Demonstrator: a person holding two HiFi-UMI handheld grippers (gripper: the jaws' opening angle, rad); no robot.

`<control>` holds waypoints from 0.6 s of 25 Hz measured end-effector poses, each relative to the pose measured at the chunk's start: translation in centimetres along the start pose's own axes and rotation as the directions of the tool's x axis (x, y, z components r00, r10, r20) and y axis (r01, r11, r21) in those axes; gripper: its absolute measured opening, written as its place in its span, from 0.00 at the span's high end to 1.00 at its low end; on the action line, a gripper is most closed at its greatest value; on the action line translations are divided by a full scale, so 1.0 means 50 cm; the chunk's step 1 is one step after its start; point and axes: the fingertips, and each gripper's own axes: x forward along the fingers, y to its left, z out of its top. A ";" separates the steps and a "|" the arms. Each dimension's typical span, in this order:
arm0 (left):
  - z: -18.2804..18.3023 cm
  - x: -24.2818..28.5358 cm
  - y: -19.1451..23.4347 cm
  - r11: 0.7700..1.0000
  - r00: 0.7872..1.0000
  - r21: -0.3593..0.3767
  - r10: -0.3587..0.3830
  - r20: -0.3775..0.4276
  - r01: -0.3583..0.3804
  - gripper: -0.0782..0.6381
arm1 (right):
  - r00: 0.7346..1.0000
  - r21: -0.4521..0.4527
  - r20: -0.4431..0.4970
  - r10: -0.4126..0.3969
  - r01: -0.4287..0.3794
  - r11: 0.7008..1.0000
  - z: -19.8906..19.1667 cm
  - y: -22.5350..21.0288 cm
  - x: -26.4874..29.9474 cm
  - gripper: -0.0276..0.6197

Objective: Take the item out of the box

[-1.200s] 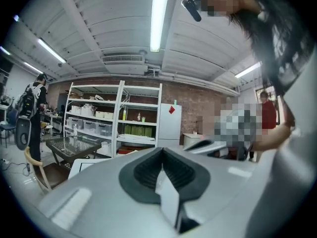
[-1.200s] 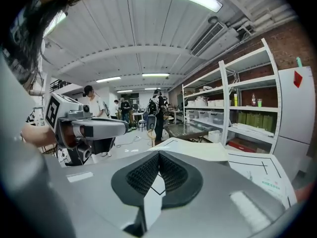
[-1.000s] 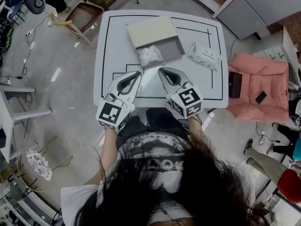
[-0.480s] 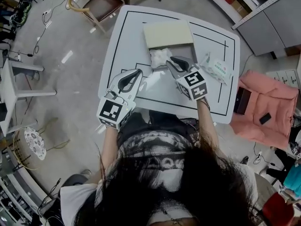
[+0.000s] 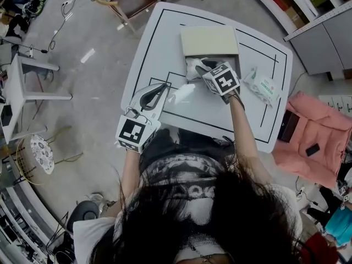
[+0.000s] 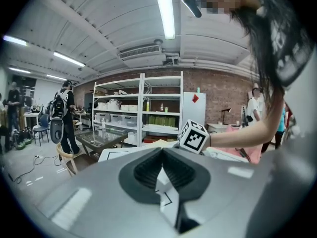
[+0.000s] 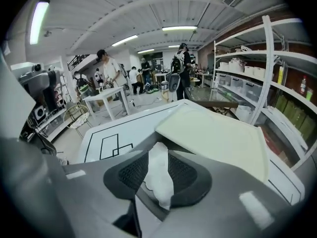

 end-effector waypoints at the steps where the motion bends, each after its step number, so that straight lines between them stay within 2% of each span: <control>1: -0.003 -0.004 0.004 1.000 1.000 -0.002 0.007 -0.004 -0.007 0.89 | 1.000 -0.013 -0.023 0.001 -0.002 1.000 -0.004 -0.001 0.013 0.76; 8: -0.011 -0.033 0.035 0.999 0.999 -0.011 0.048 -0.017 -0.048 0.89 | 0.986 -0.125 -0.168 0.005 -0.026 0.992 -0.027 0.013 0.074 0.76; 11: -0.018 -0.043 0.047 0.998 0.998 -0.019 0.062 -0.020 -0.063 0.89 | 0.975 -0.115 -0.222 -0.006 -0.021 0.993 -0.043 0.009 0.095 0.77; 15: -0.027 -0.057 0.061 0.997 0.997 -0.030 0.075 -0.021 -0.076 0.89 | 0.973 -0.062 -0.230 -0.008 -0.006 0.998 -0.051 0.006 0.107 0.82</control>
